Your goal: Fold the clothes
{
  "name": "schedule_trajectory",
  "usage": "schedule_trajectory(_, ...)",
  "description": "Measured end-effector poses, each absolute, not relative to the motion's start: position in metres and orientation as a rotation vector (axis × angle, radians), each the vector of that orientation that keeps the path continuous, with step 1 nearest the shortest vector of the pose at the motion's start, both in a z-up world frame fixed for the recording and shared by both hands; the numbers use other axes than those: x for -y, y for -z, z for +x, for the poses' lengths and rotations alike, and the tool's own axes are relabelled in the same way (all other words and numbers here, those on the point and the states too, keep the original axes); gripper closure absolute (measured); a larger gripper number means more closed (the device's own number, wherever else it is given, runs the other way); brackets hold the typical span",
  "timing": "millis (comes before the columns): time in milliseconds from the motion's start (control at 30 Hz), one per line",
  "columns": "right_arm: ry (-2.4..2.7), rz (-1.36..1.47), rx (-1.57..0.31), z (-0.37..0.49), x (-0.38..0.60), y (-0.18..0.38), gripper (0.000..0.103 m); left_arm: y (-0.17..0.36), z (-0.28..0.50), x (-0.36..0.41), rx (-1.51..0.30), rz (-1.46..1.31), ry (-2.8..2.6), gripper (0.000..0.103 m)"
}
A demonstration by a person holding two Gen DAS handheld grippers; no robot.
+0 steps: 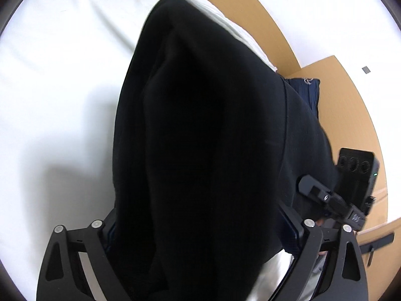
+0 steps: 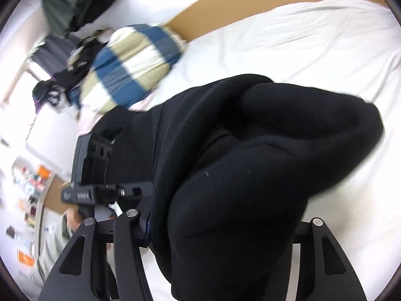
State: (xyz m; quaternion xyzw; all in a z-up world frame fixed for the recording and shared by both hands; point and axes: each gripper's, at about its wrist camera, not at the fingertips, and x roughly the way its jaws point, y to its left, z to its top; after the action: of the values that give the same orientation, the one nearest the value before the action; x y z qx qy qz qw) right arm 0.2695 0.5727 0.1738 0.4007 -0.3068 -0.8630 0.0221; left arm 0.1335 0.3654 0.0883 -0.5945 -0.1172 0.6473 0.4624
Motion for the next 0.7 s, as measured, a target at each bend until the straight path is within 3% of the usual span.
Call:
schedule_trajectory(233, 3.174, 0.972, 0.912, 0.37, -0.692, -0.242, 0.048, -0.149, 0.176, -0.54, 0.247, -1.232, -1.514, 0.009)
schedule_trajectory(300, 3.235, 1.096, 0.979, 0.391, -0.73, -0.232, 0.045, -0.149, 0.196, -0.594, 0.181, -1.22, -1.507, 0.009)
schedule_trajectory(400, 3.177, 1.436, 1.231, 0.415, -0.786, -0.185, 0.041, -0.121, 0.224, -0.655, 0.113, -1.281, -1.45, 0.009)
schedule_trajectory(467, 3.094, 1.643, 1.399, 0.426, -0.811, -0.146, 0.04, -0.098, 0.239, -0.675, 0.052, -1.287, -1.452, 0.009)
schedule_trajectory(600, 3.067, 1.621, 1.401, 0.435, -0.817, -0.123, 0.034, -0.095, 0.255, -0.679, -0.014, -1.184, -1.483, 0.005)
schedule_trajectory(700, 3.041, 1.672, 1.452, 0.42, -0.811, -0.136, 0.029, -0.095, 0.253, -0.674, -0.025, -1.174, -1.473, 0.006)
